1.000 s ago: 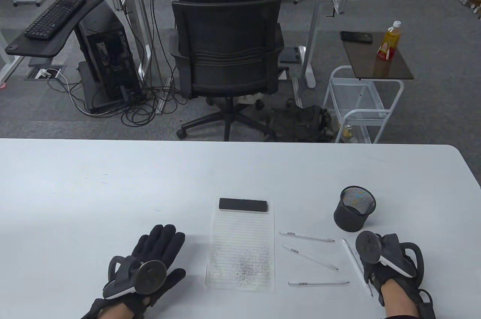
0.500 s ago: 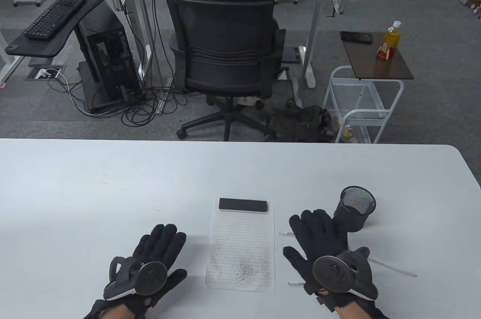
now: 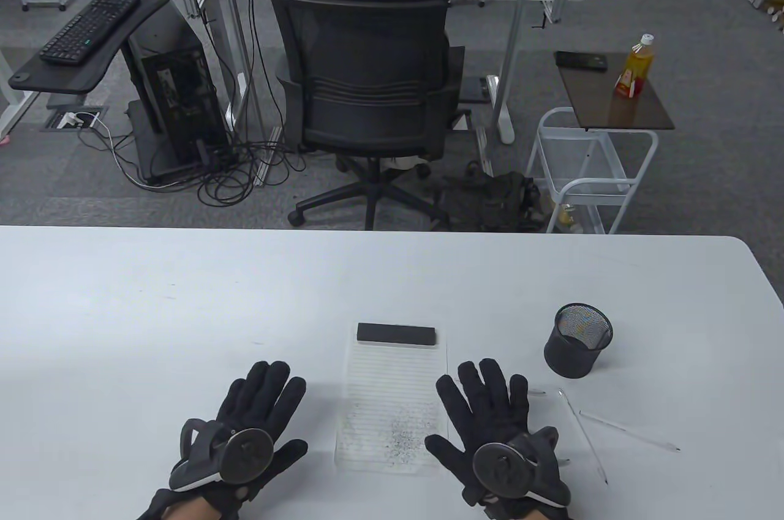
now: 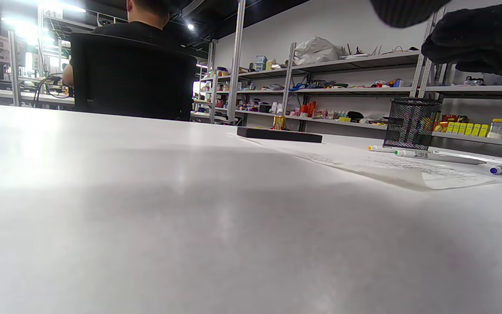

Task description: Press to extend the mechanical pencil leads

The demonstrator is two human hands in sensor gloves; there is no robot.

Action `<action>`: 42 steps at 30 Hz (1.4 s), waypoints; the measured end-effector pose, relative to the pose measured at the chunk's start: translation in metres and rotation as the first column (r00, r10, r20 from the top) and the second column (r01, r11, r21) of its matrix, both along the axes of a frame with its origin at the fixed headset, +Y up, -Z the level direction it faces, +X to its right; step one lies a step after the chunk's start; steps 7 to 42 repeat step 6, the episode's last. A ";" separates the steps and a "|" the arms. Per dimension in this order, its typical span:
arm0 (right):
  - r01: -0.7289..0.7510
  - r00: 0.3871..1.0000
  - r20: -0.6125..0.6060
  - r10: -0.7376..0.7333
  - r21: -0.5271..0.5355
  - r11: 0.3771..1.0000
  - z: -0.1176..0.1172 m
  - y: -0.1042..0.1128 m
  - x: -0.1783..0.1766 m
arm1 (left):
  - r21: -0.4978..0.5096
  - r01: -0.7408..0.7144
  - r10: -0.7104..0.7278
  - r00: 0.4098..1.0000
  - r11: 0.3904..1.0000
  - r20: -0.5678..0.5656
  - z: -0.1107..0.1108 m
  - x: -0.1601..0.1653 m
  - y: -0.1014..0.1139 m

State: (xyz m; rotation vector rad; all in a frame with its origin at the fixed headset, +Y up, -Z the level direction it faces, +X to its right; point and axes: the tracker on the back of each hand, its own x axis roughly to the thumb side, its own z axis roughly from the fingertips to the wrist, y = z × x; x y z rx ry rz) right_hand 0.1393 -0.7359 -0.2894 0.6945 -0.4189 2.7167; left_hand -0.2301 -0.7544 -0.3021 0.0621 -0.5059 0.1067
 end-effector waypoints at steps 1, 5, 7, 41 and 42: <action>-0.004 1.000 0.001 0.004 -0.006 1.000 0.000 -0.001 0.001 | 0.000 0.001 -0.001 1.000 1.000 0.000 0.000 0.000 0.000; -0.001 1.000 0.011 0.001 -0.026 1.000 -0.001 -0.003 0.005 | 0.002 0.003 -0.003 1.000 1.000 -0.003 0.000 0.000 0.000; 0.005 1.000 0.013 -0.005 -0.032 0.999 -0.001 -0.003 0.005 | 0.004 0.004 -0.004 1.000 1.000 -0.004 0.000 0.000 0.000; 0.005 1.000 0.013 -0.005 -0.032 0.999 -0.001 -0.003 0.005 | 0.004 0.004 -0.004 1.000 1.000 -0.004 0.000 0.000 0.000; 0.005 1.000 0.013 -0.005 -0.032 0.999 -0.001 -0.003 0.005 | 0.004 0.004 -0.004 1.000 1.000 -0.004 0.000 0.000 0.000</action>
